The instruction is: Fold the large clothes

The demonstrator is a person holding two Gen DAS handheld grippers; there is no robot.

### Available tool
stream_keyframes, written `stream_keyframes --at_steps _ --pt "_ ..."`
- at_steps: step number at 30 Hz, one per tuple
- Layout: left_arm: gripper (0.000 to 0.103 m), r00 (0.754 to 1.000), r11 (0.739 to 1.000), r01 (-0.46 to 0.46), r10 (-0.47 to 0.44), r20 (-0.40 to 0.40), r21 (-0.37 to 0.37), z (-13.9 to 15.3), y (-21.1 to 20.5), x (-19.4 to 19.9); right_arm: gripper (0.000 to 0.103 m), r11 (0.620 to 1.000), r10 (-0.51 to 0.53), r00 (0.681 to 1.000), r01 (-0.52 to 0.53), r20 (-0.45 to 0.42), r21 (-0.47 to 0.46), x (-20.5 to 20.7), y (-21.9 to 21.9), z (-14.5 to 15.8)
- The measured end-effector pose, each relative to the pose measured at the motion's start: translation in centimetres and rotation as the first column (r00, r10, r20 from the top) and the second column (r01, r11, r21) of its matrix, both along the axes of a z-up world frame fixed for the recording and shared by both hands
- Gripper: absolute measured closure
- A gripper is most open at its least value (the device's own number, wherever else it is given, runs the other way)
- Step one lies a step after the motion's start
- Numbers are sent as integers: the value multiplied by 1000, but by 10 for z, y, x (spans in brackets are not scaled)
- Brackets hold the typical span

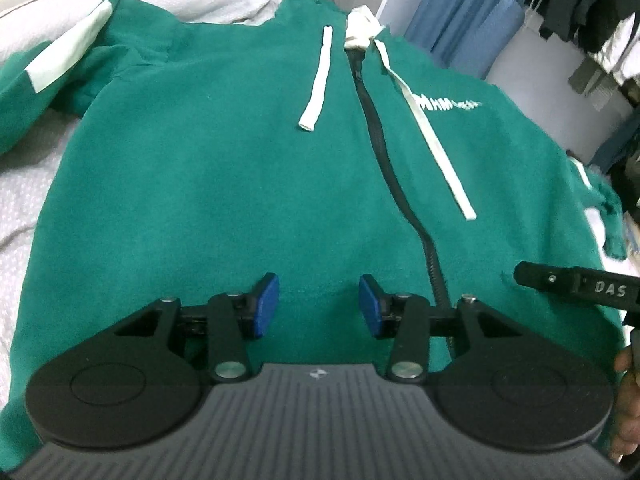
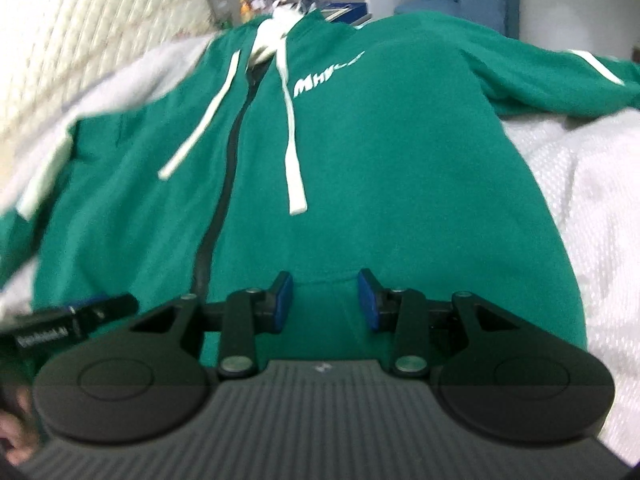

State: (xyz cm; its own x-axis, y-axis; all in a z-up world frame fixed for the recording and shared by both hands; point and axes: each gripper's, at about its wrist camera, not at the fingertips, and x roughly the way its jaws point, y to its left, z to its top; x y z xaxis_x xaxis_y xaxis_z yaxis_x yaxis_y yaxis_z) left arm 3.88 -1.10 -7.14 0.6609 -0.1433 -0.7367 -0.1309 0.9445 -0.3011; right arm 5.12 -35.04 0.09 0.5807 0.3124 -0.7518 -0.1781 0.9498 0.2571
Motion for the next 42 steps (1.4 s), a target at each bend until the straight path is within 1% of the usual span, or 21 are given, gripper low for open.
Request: stream_keyframes --at_steps 2,3,5,7,8,9,11,12,15,17,19,23,25,26,28,31,32,34,38,39,42 --pt "51 1000 1000 -8 8 5 -28 2 4 -3 64 1000 -14 1000 14 18 27 0 -6 8" --pt "50 1000 999 -12 12 9 -43 4 6 -4 61 999 -15 999 13 35 35 -1 -9 13" --pt "48 1000 999 -9 11 26 -50 7 7 -6 35 998 -30 996 26 79 53 -2 -16 26" --pt "45 999 1000 -5 7 54 -27 12 5 -8 24 995 -60 991 50 119 89 1 -25 39" --pt "44 997 1000 -7 8 73 -11 14 4 -9 23 989 -83 987 64 137 136 4 -33 44" --pt "42 995 1000 -8 9 94 -1 16 3 -10 21 977 -117 983 87 144 196 10 -44 49" --pt "40 991 1000 -13 12 130 2 20 2 -12 3 943 -211 970 169 123 287 25 -66 52" --pt "37 990 1000 -16 16 143 -1 22 1 -13 0 924 -253 961 204 115 324 31 -78 52" --pt "33 986 1000 -17 14 168 14 24 -1 -14 0 871 -347 936 297 63 391 60 -113 39" --pt "33 987 1000 -19 15 163 23 23 -2 -14 0 829 -370 929 318 25 460 77 -136 23" --pt "33 988 1000 -22 20 156 10 21 -2 -12 0 784 -422 907 370 -10 498 94 -156 6" --pt "33 989 999 -33 36 141 -20 15 -2 -9 0 711 -490 869 439 -59 549 119 -186 -27" --pt "33 989 997 -68 72 127 -34 10 1 -7 0 664 -532 842 480 -89 574 131 -199 -41" --pt "33 989 996 -81 85 122 -39 7 3 -7 0 648 -542 835 488 -96 584 137 -204 -45" --pt "33 987 994 -104 108 116 -44 3 7 -6 0 633 -577 813 505 -78 587 149 -212 -49" --pt "33 984 991 -126 131 120 -49 -1 10 -4 0 631 -607 793 521 -52 575 170 -223 -58" --pt "33 983 990 -130 135 125 -44 -2 10 -4 0 620 -623 780 533 -51 576 177 -229 -62" --pt "33 981 990 -138 139 139 -14 -3 7 -2 0 580 -652 756 545 -56 605 190 -241 -68" --pt "33 979 990 -137 132 159 26 -5 1 3 0 473 -719 691 562 -71 679 211 -270 -77" --pt "33 978 990 -137 128 166 39 -6 -1 5 0 456 -734 675 564 -68 689 215 -276 -77" --pt "33 976 989 -131 117 181 71 -8 -5 10 0 477 -762 648 563 -2 674 223 -289 -68"
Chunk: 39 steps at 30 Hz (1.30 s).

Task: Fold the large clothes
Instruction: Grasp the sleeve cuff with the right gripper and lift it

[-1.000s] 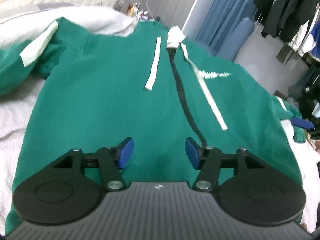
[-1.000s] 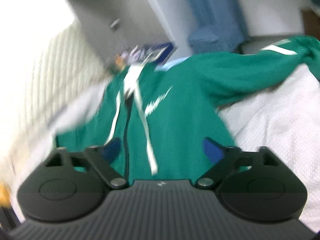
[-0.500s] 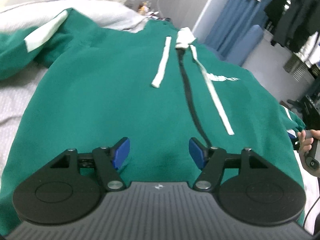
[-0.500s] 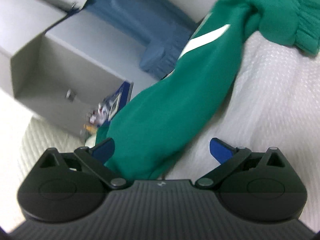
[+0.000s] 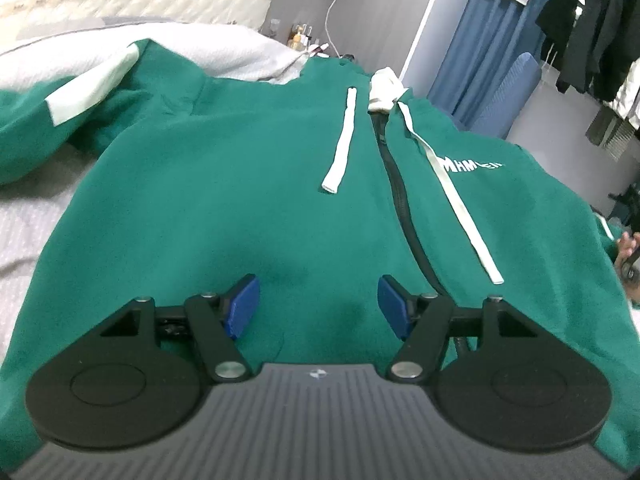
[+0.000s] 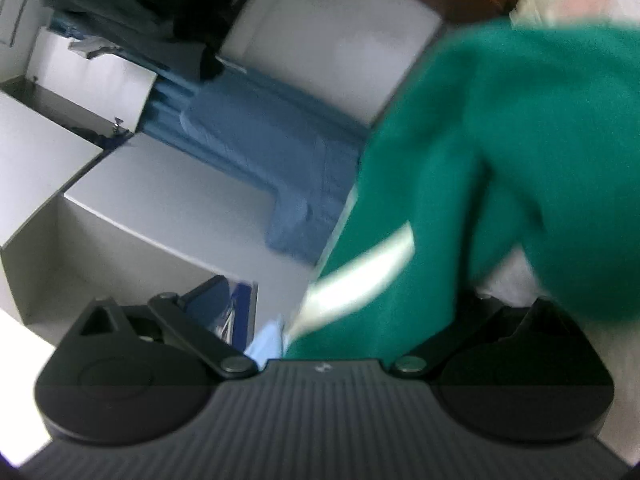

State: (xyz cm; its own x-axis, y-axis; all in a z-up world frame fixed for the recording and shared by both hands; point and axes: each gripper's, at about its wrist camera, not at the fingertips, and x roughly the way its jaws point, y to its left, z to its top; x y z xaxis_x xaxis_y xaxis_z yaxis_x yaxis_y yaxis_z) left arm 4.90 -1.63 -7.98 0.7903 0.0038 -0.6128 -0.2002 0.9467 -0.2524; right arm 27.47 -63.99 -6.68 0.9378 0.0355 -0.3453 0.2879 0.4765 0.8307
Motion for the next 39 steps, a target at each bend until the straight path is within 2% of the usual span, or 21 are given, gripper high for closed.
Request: stream_keyframes --at_steps 3,5,6,8,11,13,17,20,24,27,29,31,33,34,36,37,38,39 --pt "33 1000 1000 16 -16 12 19 -2 -4 5 0 999 -48 999 48 24 -13 4 -18 9" --pt "33 1000 1000 23 -23 15 21 -3 -5 8 0 990 -114 992 119 63 -79 2 -34 23" --pt "33 1000 1000 25 -25 16 19 -3 -5 9 0 987 -132 988 139 86 -83 1 -43 28" --pt "33 999 999 28 -29 15 21 -4 -6 11 0 988 -141 983 147 116 -43 1 -63 35" --pt "33 999 999 30 -30 14 16 -5 -3 12 0 970 -190 967 211 169 -117 -13 -80 55" --pt "33 1000 1000 27 -27 14 8 -4 -2 12 0 968 -194 963 219 189 -124 -22 -93 60" --pt "33 1000 1000 21 -21 13 0 -2 -2 9 0 966 -222 969 234 112 -111 -40 -108 51" --pt "33 1000 1000 14 -15 14 6 0 -2 8 0 978 -195 980 197 33 -70 -53 -110 36" --pt "33 1000 1000 4 -4 15 6 2 -2 2 0 983 -164 985 158 -61 -89 -59 -103 18" --pt "33 1000 1000 -3 3 14 18 4 -2 0 0 988 -134 988 127 -82 -85 -55 -98 9" --pt "33 1000 1000 -4 3 13 11 4 -1 0 0 988 -127 984 115 -126 -100 -46 -96 4" --pt "33 1000 1000 -2 2 9 11 3 -1 1 0 988 -140 982 130 -123 -88 -44 -95 -3" --pt "33 1000 1000 2 -2 3 20 1 -1 4 2 982 -164 975 148 -147 -117 -38 -96 -8" --pt "33 1000 1000 4 -4 0 22 0 -1 5 5 979 -172 973 151 -155 -137 -36 -95 -9" --pt "33 1000 1000 5 -5 -3 25 -2 -2 7 26 960 -181 958 123 -223 -250 -25 -94 -9" --pt "33 1000 1000 6 -6 -6 29 -3 -3 8 40 948 -186 947 103 -262 -301 -19 -94 -9" --pt "33 1000 999 9 -9 -9 36 -4 -4 9 57 942 -191 945 100 -267 -321 -16 -95 -8" --pt "33 1000 999 14 -13 -12 45 -5 -6 10 67 942 -195 944 104 -268 -318 -14 -99 -9"
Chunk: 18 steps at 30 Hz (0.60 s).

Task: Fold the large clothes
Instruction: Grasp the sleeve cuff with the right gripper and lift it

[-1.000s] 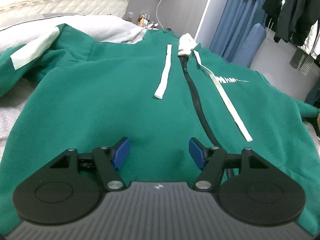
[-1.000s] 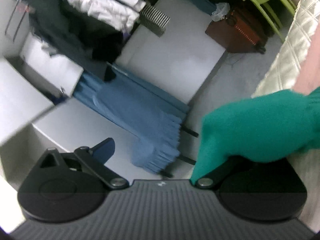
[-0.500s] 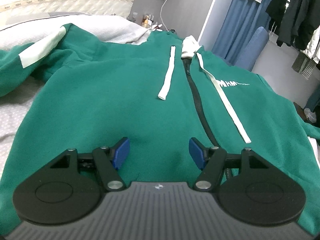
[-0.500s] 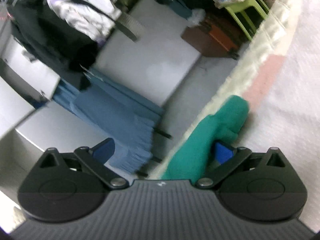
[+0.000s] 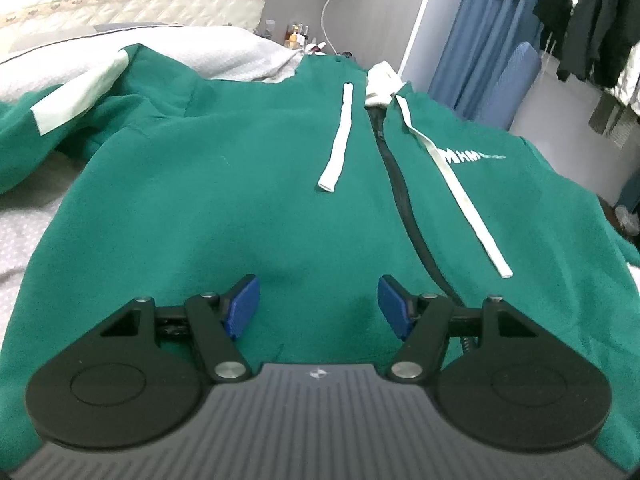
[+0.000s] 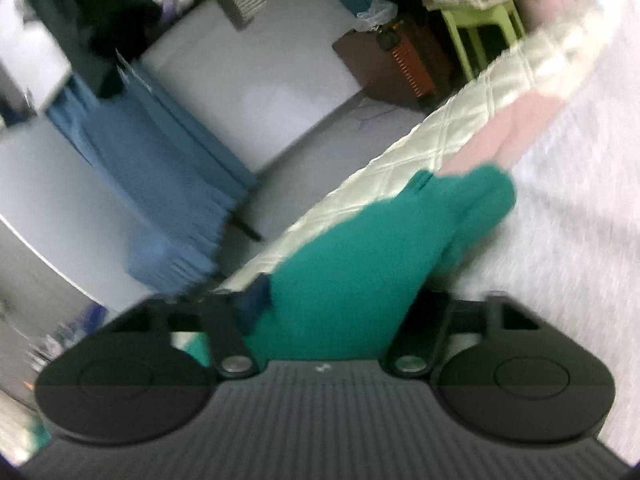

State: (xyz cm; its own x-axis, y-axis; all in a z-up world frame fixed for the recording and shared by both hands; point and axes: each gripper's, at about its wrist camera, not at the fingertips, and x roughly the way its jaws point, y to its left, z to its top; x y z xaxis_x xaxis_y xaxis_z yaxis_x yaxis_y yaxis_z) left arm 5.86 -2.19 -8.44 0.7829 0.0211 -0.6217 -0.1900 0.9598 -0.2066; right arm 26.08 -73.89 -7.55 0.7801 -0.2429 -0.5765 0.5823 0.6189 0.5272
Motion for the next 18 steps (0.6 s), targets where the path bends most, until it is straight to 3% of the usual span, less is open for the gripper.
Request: stream_keyframes --at_steps 1,4,10,13,18 --pt "33 1000 1000 3 -3 -3 8 -1 -2 0 82 1000 -12 1000 12 -16 -1 2 -4 0" --pt "33 1000 1000 6 -5 -11 16 -2 -3 3 93 995 12 999 -16 -34 -101 12 -8 19" --pt "33 1000 1000 -2 2 -19 2 -1 -1 5 95 967 71 995 -52 68 -248 24 1 86" --pt "33 1000 1000 -17 17 -23 -12 2 3 4 95 914 152 985 -108 83 -390 28 28 130" --pt "33 999 998 -53 53 6 -27 17 16 -7 95 866 307 929 -183 205 -466 15 88 215"
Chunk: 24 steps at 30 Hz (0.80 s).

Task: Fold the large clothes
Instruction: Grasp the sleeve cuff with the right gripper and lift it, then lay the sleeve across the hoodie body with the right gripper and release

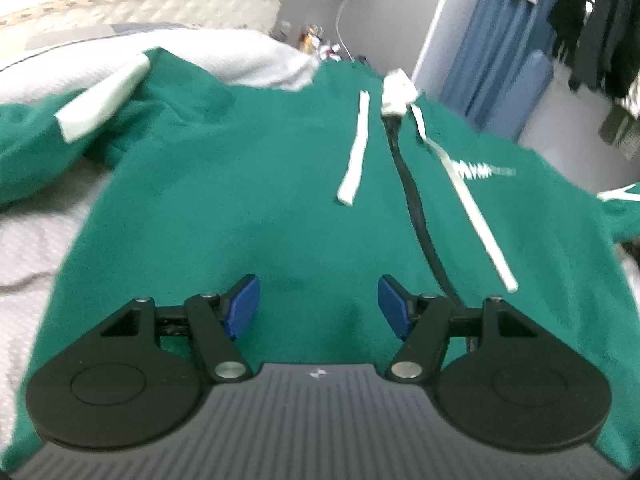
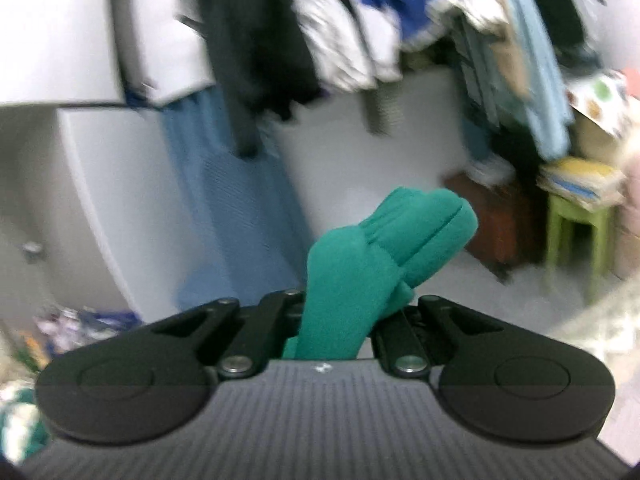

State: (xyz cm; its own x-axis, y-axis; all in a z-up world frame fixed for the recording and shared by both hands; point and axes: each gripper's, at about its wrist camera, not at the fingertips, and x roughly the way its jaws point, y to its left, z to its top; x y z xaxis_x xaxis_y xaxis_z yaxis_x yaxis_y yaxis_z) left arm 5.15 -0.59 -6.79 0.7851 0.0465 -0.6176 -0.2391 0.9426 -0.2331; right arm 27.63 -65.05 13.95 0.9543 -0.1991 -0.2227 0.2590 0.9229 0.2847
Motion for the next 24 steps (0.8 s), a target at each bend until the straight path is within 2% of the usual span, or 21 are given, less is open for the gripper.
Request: stream_keyframes --at_steps 3,6,8,11,15,18,22,24 --pt "33 1000 1000 -7 8 28 -5 12 9 -4 95 992 97 994 -91 59 -90 -11 50 45" --pt "33 998 1000 -24 24 59 -9 24 19 -12 95 962 218 971 -197 98 -188 -26 111 81" --pt "33 995 998 -55 57 86 -22 31 30 -21 95 932 300 947 -264 119 -249 -41 156 96" --pt "33 988 994 -89 95 121 -59 41 51 -31 95 873 408 904 -346 125 -342 -67 224 100" --pt "33 980 990 -110 124 157 -92 49 78 -45 95 778 520 850 -430 86 -459 -102 315 87" --pt "33 974 989 -132 143 174 -72 50 94 -57 95 684 598 800 -481 43 -549 -134 381 62" --pt "33 955 963 -182 221 200 -197 51 127 -69 95 594 671 740 -568 -39 -569 -171 443 11" --pt "33 945 951 -204 253 206 -231 52 139 -74 95 538 700 708 -610 -95 -582 -191 469 -28"
